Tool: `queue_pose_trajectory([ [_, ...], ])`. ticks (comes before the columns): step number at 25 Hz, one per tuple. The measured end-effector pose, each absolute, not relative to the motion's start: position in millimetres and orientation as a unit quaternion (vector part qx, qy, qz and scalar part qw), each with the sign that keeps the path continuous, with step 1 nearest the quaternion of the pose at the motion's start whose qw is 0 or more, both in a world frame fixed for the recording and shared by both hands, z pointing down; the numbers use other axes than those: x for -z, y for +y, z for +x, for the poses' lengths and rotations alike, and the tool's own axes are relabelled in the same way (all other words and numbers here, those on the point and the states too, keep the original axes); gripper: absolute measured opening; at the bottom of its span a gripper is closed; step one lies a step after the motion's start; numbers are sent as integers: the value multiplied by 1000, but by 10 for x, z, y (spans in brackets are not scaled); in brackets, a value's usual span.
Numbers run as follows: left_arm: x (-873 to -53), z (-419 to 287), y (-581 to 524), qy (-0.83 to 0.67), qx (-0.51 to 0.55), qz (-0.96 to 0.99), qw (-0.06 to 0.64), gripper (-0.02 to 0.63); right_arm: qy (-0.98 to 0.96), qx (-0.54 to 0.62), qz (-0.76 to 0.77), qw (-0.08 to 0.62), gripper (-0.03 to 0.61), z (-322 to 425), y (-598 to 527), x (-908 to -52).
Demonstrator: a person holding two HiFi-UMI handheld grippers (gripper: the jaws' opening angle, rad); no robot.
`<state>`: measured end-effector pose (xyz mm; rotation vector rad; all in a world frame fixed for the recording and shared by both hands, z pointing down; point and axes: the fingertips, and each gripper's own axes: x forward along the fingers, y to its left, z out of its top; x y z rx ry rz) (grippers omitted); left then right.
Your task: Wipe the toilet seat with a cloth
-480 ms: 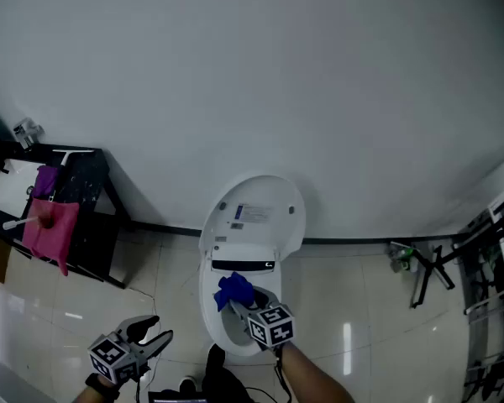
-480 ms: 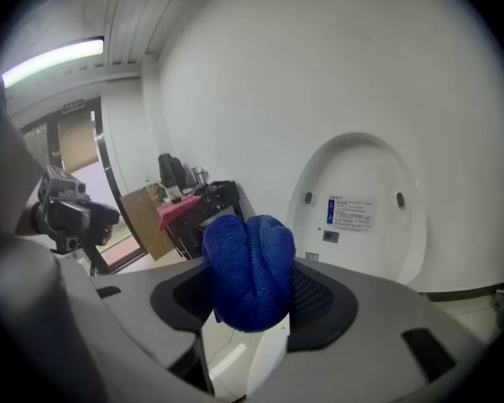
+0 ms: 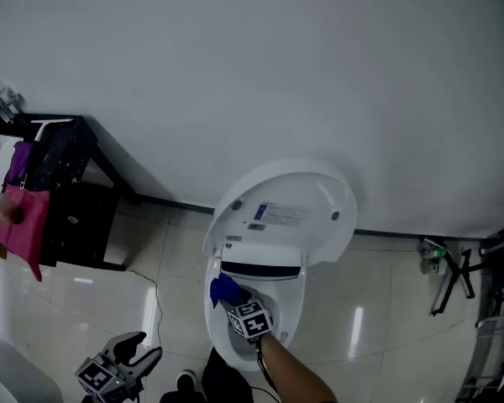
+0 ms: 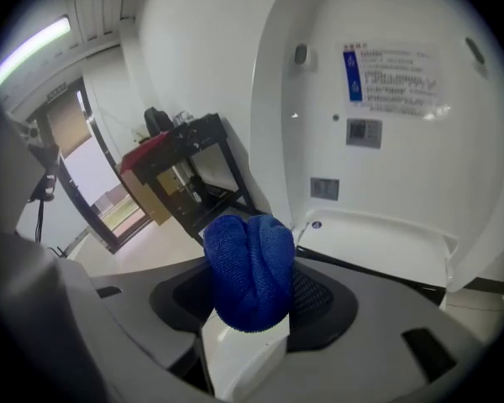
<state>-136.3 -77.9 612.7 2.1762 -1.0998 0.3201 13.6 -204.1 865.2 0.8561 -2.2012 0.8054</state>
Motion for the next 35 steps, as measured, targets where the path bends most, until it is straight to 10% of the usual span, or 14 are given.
queue_pose_trajectory([
  [14, -7660, -1126, -1415, -434, -167, 810, 357, 210, -832, -216, 203, 470, 230, -293, -1654, -10219],
  [35, -7652, -605, -1272, -370, -184, 832, 370, 210, -745, -312, 104, 580, 222, 453, 20, -10680],
])
